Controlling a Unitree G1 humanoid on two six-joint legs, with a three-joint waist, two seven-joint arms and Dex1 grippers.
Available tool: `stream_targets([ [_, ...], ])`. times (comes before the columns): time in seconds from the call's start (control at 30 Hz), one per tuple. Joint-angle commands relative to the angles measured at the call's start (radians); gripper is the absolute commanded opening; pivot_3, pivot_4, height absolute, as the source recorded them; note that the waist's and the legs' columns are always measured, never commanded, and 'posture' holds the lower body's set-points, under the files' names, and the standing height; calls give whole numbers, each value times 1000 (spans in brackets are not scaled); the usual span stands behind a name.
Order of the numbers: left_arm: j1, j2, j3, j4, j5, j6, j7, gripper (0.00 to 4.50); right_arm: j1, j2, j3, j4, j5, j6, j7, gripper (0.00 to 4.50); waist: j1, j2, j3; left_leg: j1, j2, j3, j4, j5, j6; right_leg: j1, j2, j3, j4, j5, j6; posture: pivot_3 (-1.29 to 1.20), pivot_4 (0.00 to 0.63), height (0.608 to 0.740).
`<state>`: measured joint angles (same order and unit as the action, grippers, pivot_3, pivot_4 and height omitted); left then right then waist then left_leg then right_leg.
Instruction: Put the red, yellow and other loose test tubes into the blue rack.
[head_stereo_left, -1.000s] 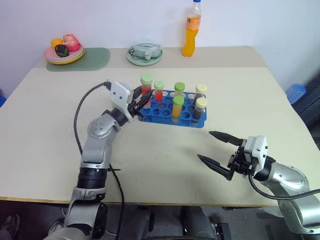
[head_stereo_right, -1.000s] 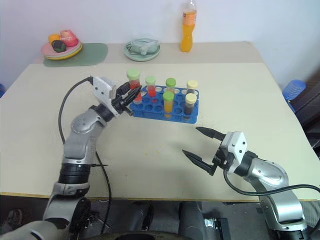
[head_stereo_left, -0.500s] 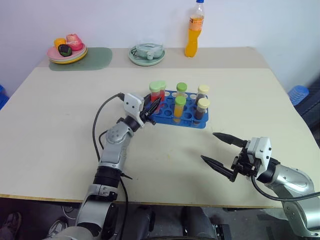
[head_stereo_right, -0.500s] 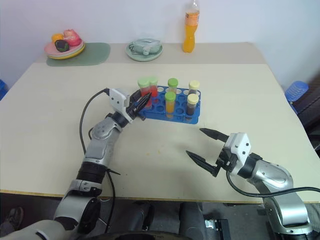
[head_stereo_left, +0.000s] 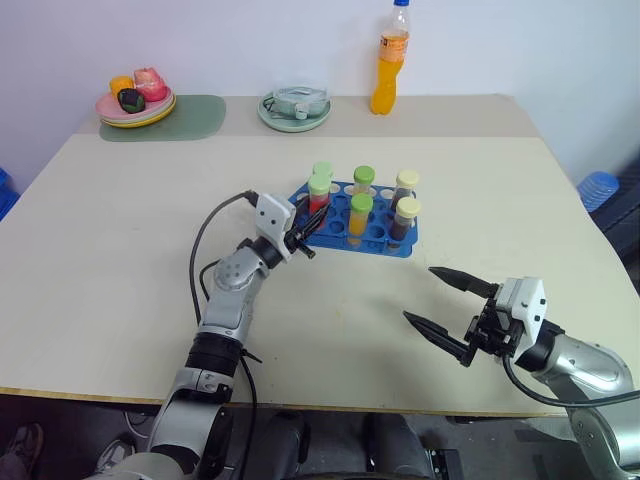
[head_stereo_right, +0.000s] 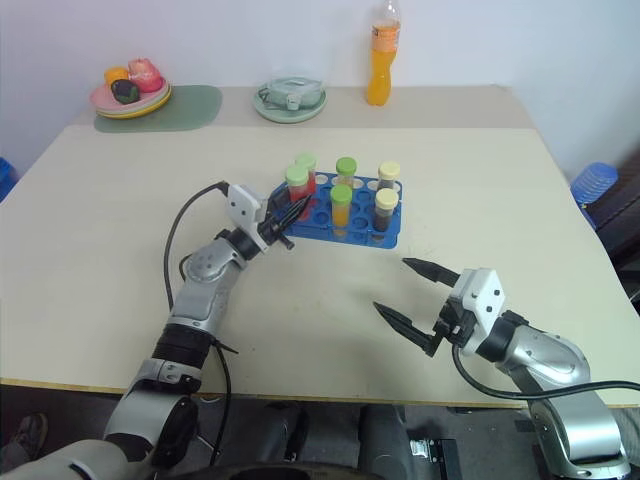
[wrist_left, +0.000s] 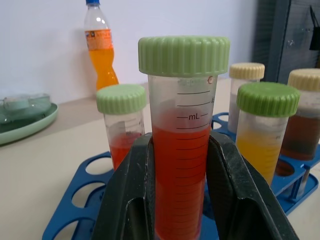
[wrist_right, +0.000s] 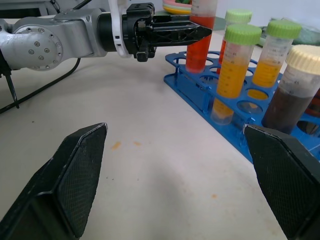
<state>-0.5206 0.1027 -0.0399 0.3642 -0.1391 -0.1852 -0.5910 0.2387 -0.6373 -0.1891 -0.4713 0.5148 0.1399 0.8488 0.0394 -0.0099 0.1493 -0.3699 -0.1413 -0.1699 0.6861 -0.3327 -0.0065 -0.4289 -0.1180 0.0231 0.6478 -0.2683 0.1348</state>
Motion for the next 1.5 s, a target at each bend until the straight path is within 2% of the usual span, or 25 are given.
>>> stream_targets([
  [0.03,-8,1,-24,7,6,-22,-19,1037,6,1,-32,-33,7,-12,-6,4500,0,0,0,0,0,0,0,0,0,0,0,0,0,0,0,0,150,740],
  [0.37,3,-1,-27,33,5,-38,-15,1037,15,8,-28,-39,2,-7,-40,4500,0,0,0,0,0,0,0,0,0,0,0,0,0,0,0,0,150,740],
  [0.47,4,-5,-16,22,-40,-11,-47,2196,19,9,-25,-42,0,-10,-46,4500,0,0,0,0,0,0,0,0,0,0,0,0,0,0,0,0,150,740],
  [0.6,5,1,-14,7,-30,4,-35,4258,23,11,-21,-46,-1,-11,-52,4500,0,0,0,0,0,0,0,0,0,0,0,0,0,0,0,0,150,740],
  [0.63,5,3,-14,1,-34,24,-36,4445,24,11,-20,-44,-1,-14,-52,4500,-2,0,0,0,0,0,0,0,0,0,0,0,0,0,0,0,150,740],
  [0.73,21,8,-7,-80,-93,83,-75,4445,16,13,-13,-24,-4,-23,-42,4500,-1,0,0,0,0,0,0,0,0,0,0,0,0,0,0,0,150,740],
  [0.97,86,82,-13,-212,-45,97,-42,4445,-21,19,1,20,-12,-39,-21,4500,-1,0,0,1,0,0,-1,0,0,0,0,0,0,0,0,0,150,740],
  [1.1,190,130,28,-330,-184,177,-117,4445,-15,26,-2,39,-11,-51,-4,4500,-2,1,-1,1,0,0,-1,0,0,0,0,1,0,0,0,0,150,740],
  [1.23,293,219,78,-414,-173,164,-122,4445,14,26,-34,63,-18,-69,9,4500,-1,2,-1,1,1,0,-1,0,0,0,0,1,0,0,0,0,150,740],
  [1.3,351,275,112,-457,-213,209,-149,4445,37,22,-68,72,-14,-76,8,4500,-1,2,-1,1,1,0,-1,0,0,0,0,1,0,0,0,0,150,740],
  [1.5,457,348,187,-549,-301,297,-160,4445,81,23,-134,103,0,-88,28,4500,1,2,-1,2,0,0,-2,0,0,1,0,1,-1,0,0,0,150,740],
])
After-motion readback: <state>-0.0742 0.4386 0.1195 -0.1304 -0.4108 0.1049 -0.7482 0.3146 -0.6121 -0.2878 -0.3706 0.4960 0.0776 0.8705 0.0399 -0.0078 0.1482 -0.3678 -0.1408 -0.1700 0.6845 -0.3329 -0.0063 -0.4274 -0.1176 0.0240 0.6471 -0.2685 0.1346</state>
